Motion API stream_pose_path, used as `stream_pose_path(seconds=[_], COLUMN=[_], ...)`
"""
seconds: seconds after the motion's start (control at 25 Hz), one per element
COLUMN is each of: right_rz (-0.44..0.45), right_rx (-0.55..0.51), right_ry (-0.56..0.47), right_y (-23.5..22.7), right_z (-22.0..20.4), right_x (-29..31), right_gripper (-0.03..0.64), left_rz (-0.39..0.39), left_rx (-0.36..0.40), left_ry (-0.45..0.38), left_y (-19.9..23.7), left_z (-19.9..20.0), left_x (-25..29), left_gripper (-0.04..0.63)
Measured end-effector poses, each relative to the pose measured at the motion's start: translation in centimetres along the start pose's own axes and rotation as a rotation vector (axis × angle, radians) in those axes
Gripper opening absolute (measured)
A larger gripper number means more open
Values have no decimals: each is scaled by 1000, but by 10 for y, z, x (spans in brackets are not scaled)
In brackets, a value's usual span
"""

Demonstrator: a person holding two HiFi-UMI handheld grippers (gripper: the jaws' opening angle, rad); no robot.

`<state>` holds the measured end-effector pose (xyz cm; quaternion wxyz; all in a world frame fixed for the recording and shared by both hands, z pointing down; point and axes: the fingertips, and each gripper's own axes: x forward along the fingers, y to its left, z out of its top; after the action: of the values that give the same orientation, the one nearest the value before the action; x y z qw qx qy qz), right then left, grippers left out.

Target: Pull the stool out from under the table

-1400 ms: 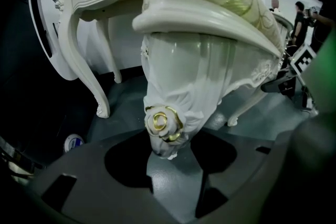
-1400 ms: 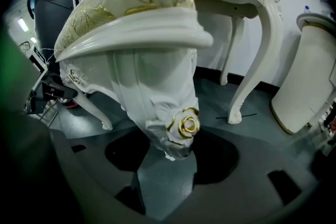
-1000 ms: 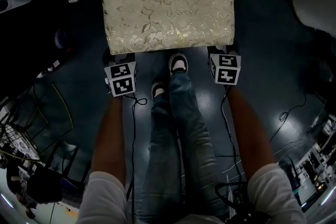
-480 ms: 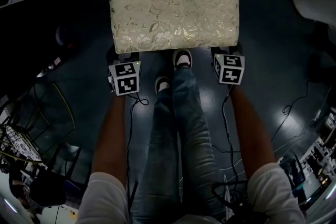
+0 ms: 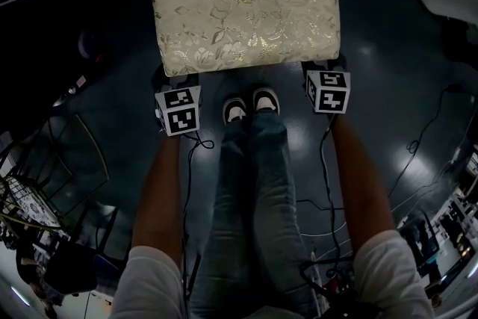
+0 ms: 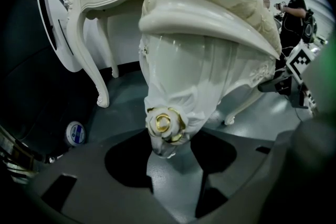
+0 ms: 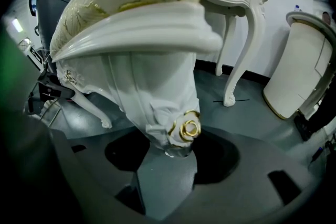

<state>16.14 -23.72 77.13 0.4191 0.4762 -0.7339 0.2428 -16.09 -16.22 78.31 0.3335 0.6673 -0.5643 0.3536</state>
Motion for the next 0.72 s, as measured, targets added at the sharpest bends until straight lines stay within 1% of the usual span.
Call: stream_pose_path(seconds=[0.2,0.44,0.6,0.72], right_rz=[1,6,21,16], right_rx=[6,-2,-8,-7], right_ry=[20,9,14,13], right_y=[2,0,3,2], right_z=[-4,1,1,1], right_x=[0,-2,-2,-3], right_gripper=[244,244,244,244], left_rz=[-5,-2,19,16], left_rx=[-3,-9,-11,-8], left_ry=[16,31,28,23], left_y=[1,-1,0,0], left_z=[-5,-3,1,1], left_x=[4,2,-4,-3], left_gripper=[242,242,242,242])
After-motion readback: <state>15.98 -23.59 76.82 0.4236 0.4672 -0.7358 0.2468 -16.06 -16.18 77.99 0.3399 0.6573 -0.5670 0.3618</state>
